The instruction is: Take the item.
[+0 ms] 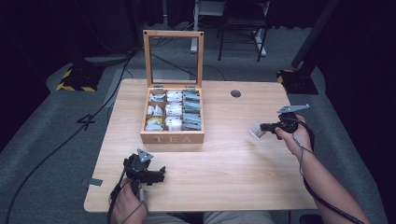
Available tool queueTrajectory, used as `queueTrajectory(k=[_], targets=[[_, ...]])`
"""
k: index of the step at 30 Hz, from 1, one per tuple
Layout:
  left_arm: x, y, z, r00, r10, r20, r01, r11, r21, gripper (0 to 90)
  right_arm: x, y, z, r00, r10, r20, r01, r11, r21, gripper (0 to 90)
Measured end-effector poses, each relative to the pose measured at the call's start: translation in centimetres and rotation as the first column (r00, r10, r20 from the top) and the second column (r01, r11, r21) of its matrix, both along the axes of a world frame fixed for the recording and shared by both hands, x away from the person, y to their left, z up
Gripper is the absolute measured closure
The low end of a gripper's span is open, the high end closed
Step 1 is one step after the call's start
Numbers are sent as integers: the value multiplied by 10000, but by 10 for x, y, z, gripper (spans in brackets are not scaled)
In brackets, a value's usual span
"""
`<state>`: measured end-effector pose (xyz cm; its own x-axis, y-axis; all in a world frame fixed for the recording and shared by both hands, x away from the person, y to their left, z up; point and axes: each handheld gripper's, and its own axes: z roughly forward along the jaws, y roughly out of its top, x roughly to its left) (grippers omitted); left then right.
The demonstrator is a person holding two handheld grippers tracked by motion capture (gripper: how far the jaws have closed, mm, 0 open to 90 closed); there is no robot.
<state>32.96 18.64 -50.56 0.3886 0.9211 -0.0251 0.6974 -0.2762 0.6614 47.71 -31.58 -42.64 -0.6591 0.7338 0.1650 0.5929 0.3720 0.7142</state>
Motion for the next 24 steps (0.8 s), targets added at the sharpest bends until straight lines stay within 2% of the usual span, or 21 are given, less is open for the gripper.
queueTrajectory(k=[11, 18, 22, 24], targets=[[0, 0, 0, 10000, -2, 2, 2, 10000, -1, 0, 3, -6, -17, 9969, -183, -768, 204, 9994, 265, 900], [0, 0, 0, 10000, -1, 2, 1, 10000, -2, 0, 4, -9, -23, 9947, -289, -983, 309, 9993, 194, 900], [0, 0, 0, 10000, -6, 6, 6, 10000, -10, 0, 5, -11, -27, 9941, -376, -1015, 396, 9991, 178, 831], [0, 0, 0, 10000, -4, 5, 4, 10000, -12, 0, 5, -12, -29, 9946, -455, -930, 479, 9986, 236, 727]])
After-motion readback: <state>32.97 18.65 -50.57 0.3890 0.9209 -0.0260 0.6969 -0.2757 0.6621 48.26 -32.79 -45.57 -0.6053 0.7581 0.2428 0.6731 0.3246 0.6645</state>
